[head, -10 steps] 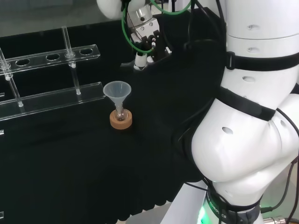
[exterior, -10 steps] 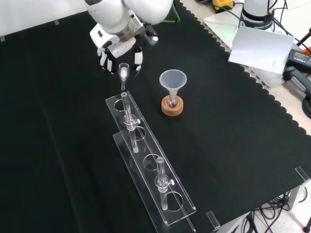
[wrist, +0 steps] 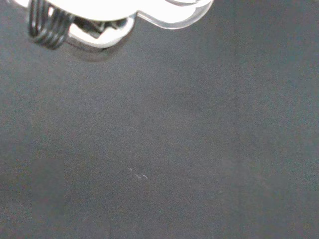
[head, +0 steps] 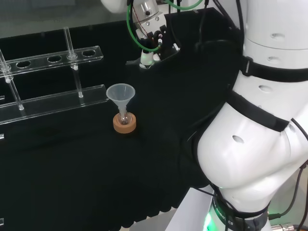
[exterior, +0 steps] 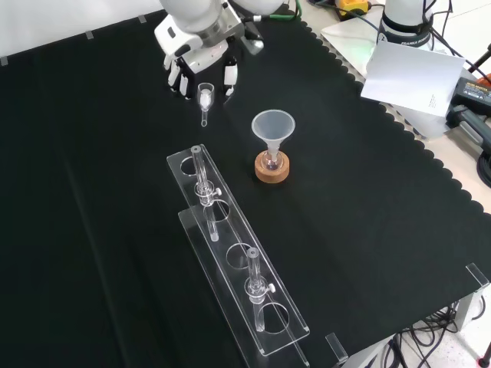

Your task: Pour all the NaCl from the weighing funnel into the round-bottom flask.

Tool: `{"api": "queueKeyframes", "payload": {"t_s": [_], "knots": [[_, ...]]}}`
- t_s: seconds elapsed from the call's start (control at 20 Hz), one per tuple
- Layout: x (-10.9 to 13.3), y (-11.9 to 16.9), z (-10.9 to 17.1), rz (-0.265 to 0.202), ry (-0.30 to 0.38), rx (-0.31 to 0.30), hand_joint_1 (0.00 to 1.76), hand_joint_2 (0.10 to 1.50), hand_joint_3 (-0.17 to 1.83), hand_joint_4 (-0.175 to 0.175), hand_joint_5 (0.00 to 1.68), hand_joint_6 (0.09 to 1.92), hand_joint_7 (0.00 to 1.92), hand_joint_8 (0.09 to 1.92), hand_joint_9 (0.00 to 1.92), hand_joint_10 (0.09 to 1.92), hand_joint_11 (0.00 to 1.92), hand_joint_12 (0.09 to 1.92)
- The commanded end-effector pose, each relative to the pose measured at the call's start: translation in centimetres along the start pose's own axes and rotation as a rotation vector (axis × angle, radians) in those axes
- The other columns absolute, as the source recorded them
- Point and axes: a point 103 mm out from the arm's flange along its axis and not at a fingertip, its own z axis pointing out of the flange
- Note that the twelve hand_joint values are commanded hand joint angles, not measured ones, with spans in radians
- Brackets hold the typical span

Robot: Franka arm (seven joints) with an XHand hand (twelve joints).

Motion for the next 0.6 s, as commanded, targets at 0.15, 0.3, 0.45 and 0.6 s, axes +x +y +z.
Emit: {"api": "queueKeyframes", "payload": {"t_s": [0.15, 0.3, 0.45, 0.6], "knots": [[0.4, -5.0, -1.8, 0.027, -0.023, -0.021, 1.13, 0.64, 0.68, 0.175, 1.27, 0.68, 0.73, 0.63, 1.04, 0.30, 0.82, 1.05], [0.8, -6.5, -1.8, 0.036, -0.031, -0.014, 1.13, 0.64, 0.69, 0.175, 1.27, 0.69, 0.72, 0.63, 1.04, 0.30, 0.82, 1.05], [1.3, -7.9, -2.0, 0.044, -0.037, 0.001, 1.13, 0.64, 0.69, 0.175, 1.27, 0.69, 0.72, 0.64, 1.04, 0.30, 0.82, 1.05], [1.9, -9.1, -2.3, 0.046, -0.047, 0.001, 1.13, 0.64, 0.70, 0.175, 1.26, 0.71, 0.72, 0.64, 1.04, 0.29, 0.82, 1.06]]}}
